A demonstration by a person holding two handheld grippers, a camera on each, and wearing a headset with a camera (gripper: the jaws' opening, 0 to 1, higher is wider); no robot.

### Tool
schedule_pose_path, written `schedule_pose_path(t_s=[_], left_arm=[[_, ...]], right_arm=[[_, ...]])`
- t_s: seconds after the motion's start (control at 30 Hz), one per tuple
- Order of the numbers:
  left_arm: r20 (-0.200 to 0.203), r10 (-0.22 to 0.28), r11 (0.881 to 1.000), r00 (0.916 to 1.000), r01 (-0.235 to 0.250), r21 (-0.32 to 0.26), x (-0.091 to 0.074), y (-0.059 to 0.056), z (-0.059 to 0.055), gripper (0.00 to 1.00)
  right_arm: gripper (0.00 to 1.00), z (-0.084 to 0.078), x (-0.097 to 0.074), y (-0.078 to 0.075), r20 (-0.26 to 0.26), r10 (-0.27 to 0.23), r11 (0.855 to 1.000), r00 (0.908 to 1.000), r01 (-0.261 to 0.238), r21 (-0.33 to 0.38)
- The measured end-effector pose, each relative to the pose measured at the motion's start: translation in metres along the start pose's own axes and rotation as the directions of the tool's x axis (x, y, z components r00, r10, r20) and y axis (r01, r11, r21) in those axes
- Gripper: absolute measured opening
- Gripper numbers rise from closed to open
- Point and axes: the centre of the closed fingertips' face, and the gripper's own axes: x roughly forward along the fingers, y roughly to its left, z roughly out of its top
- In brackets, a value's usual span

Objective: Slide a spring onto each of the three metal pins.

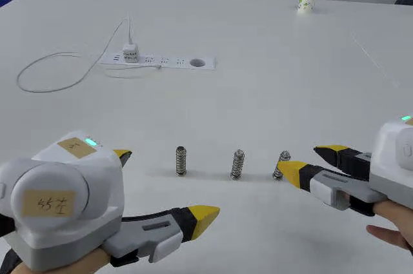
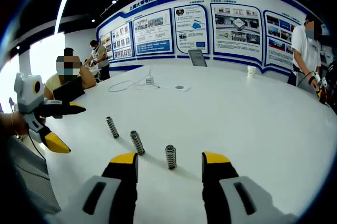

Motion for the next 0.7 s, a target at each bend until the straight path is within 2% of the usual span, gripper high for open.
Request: schedule_pose_path(t_s=[0.23,0.37,0.7], left_arm=[[0.003,-0.001,1.0,1.0,0.001,-0.02,-0.008,0.003,0.003,0.97],[-0.009,0.002,1.0,1.0,-0.002,-0.015,-0.012,0.004,0.002,0.98],[-0.028,-0.001,1.0,0.9996,0.0,-0.013,-0.021,0.002,-0.003,1.0]], right_arm=[[0.64,-0.003,-0.02,0.01,-0.016,0.029,1.0,0.9995,-0.029,0.008],[0.69,-0.006,-0.029,0.013,-0.022,0.025,1.0,0.9994,-0.025,0.019],[0.82,-0.011,-0.04,0.017,-0.021,0.018,0.999,0.9996,-0.017,0.046]])
